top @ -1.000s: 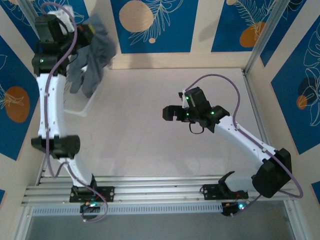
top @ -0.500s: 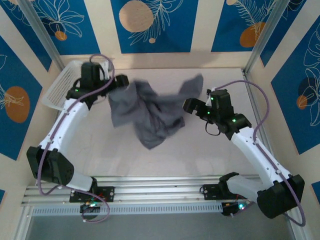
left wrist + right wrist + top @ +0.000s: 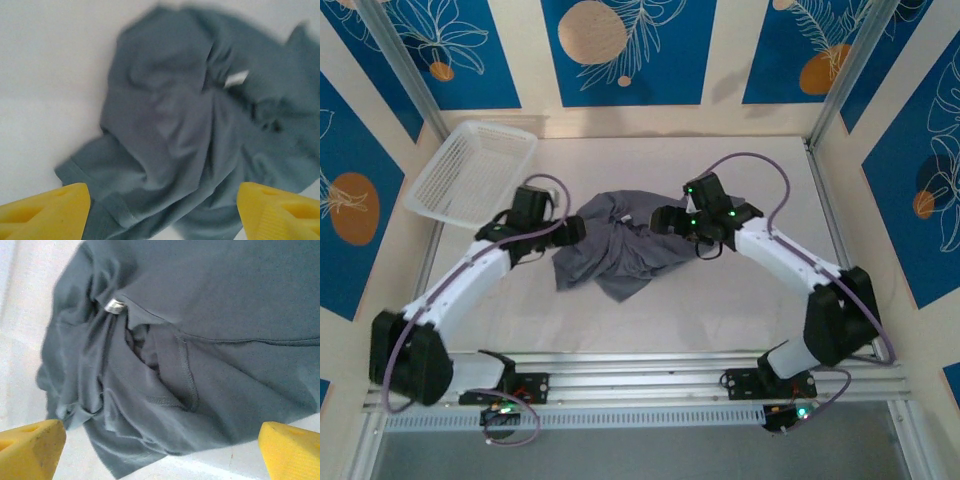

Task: Fold the inside-out t-shirt
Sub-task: Flatten out the T-shirt at the center of the table.

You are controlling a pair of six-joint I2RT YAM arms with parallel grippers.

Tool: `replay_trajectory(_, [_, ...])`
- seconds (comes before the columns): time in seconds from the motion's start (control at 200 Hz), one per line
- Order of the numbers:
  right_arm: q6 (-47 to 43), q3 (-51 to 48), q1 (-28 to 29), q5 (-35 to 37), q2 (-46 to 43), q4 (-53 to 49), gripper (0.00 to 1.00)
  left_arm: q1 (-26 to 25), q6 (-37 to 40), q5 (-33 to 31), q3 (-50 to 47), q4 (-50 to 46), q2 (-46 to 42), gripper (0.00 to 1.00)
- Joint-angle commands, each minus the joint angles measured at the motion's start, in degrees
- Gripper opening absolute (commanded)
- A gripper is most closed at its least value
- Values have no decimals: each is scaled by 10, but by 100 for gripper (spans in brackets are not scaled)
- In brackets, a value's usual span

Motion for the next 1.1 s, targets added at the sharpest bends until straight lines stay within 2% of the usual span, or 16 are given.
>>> replay_trajectory(0.0, [-11, 18, -41, 61, 30, 2, 99, -22, -21, -20, -18, 1, 60, 79])
replay_trajectory(0.095, [-20, 38, -109, 113, 83, -6, 99, -22, -29, -20, -29, 41, 105, 80])
replay_trajectory(0.175, [-22, 77, -164, 107, 143, -28, 99, -22, -31, -8, -30, 67, 138, 80])
replay_trajectory(0.245, [-35, 108, -189, 94, 194, -43, 99, -22, -37, 7, -36, 95, 154, 77])
replay_trajectory(0.305, [-47, 135, -195, 76, 235, -61, 99, -22, -43, 21, -42, 117, 158, 68])
replay_trajectory(0.37, [-51, 154, -193, 62, 266, -73, 92, -22, -45, 29, -44, 125, 158, 50])
replay_trajectory(0.47, [-53, 155, -191, 51, 291, -62, 63, -22, -39, 16, -42, 115, 145, 22])
replay_trajectory(0.56, [-59, 154, -194, 48, 285, -55, 16, -21, -29, 3, -41, 100, 122, 7])
replay_trajectory(0.605, [-62, 151, -195, 51, 271, -54, 0, -21, -22, -3, -38, 91, 108, 0])
replay_trajectory(0.775, [-68, 125, -199, 54, 155, -35, 0, -14, 7, -12, -3, 45, 34, 0])
replay_trajectory(0.905, [-64, 115, -206, 51, 43, -17, 0, -1, 27, -33, 61, -1, -45, 0])
replay_trajectory(1.095, [-58, 108, -216, 53, -77, 4, 0, 6, 73, -118, 178, -68, -113, 0])
